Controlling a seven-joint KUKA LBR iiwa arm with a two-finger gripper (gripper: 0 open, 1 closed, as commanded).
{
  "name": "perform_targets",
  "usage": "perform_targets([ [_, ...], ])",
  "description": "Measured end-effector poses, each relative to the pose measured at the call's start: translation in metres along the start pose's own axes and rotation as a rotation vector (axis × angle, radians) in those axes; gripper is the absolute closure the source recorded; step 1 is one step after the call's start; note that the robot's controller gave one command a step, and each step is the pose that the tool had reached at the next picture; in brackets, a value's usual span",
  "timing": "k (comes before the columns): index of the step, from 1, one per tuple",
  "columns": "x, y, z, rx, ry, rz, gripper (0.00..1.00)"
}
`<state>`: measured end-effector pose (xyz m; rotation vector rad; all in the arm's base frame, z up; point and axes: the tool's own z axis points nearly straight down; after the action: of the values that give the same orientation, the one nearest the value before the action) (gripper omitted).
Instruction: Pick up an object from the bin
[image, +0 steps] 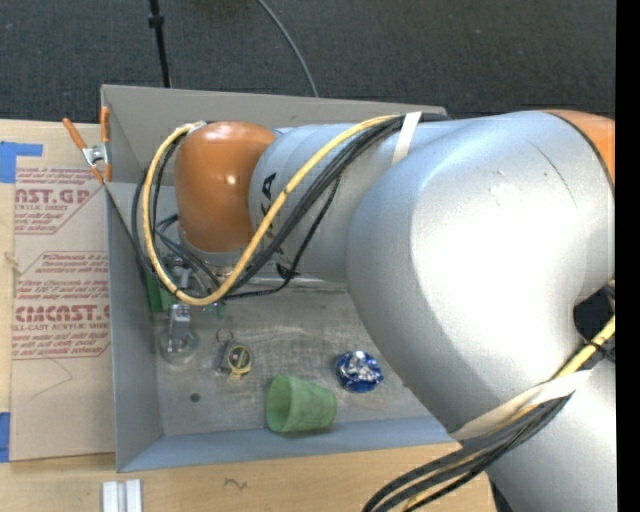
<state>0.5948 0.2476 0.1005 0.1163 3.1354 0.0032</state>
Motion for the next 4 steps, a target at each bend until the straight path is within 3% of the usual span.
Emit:
perform_targets([
  [1,0.000,-0.002,0.012,-0.006,-0.008,0.022,0.00],
  [2,0.006,-0.002,0.023,-0.002,0.001,0.161,0.00],
  [3,0.002,-0.001,0.021,-0.010,-0.019,0.163,1.00],
  [4,0.000,0.000,-0.030,-0.002,-0.002,0.162,1.00],
])
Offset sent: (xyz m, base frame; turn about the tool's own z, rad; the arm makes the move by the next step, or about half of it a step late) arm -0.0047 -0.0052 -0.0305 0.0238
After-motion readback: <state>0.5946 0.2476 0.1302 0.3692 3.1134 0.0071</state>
